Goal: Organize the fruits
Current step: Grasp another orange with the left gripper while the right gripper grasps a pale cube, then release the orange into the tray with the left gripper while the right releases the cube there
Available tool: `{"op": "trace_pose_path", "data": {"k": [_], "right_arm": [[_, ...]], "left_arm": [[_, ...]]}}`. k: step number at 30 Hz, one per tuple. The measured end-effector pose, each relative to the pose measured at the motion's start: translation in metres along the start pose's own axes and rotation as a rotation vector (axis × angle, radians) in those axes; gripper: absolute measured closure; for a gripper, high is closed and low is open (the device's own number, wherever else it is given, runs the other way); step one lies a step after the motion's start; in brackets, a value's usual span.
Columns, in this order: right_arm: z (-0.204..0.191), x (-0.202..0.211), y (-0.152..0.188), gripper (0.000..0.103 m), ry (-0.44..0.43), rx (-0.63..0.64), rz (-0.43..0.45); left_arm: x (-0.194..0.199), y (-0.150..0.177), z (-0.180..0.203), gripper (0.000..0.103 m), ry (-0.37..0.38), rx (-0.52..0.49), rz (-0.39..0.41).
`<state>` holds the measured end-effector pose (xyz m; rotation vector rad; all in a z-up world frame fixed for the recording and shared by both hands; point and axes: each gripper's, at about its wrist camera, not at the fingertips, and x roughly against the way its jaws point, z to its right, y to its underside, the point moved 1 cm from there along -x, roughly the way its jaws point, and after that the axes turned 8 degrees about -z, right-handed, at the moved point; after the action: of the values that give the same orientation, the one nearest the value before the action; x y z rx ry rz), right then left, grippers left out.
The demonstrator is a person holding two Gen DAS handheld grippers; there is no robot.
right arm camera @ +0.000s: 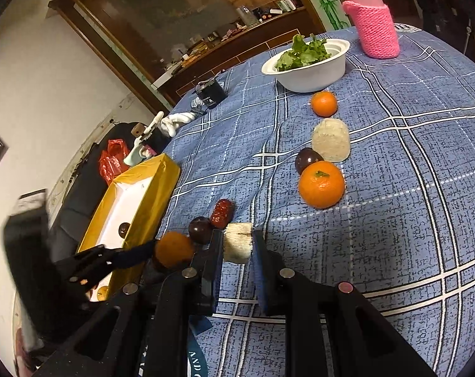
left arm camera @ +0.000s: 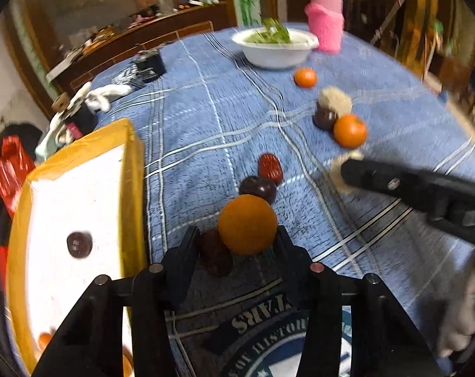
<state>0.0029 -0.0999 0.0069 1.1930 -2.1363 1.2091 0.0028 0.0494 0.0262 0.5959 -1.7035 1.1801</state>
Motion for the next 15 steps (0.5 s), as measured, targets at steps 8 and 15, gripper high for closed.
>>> {"op": "trace_pose_path", "data": {"k": [8, 15], "right_arm": [[-0.005, -0.003, 0.003, 0.083, 0.035, 0.025, 0.013], [-0.064, 0.003, 0.025, 0.083, -0.052, 0.107, -0.020]], "left_arm": [[0.061, 0.045, -0.063, 0.056, 0.074, 0.255, 0.117], [0.085, 0.100, -0.152, 0.056, -0.005, 0.482, 0.146]]}}
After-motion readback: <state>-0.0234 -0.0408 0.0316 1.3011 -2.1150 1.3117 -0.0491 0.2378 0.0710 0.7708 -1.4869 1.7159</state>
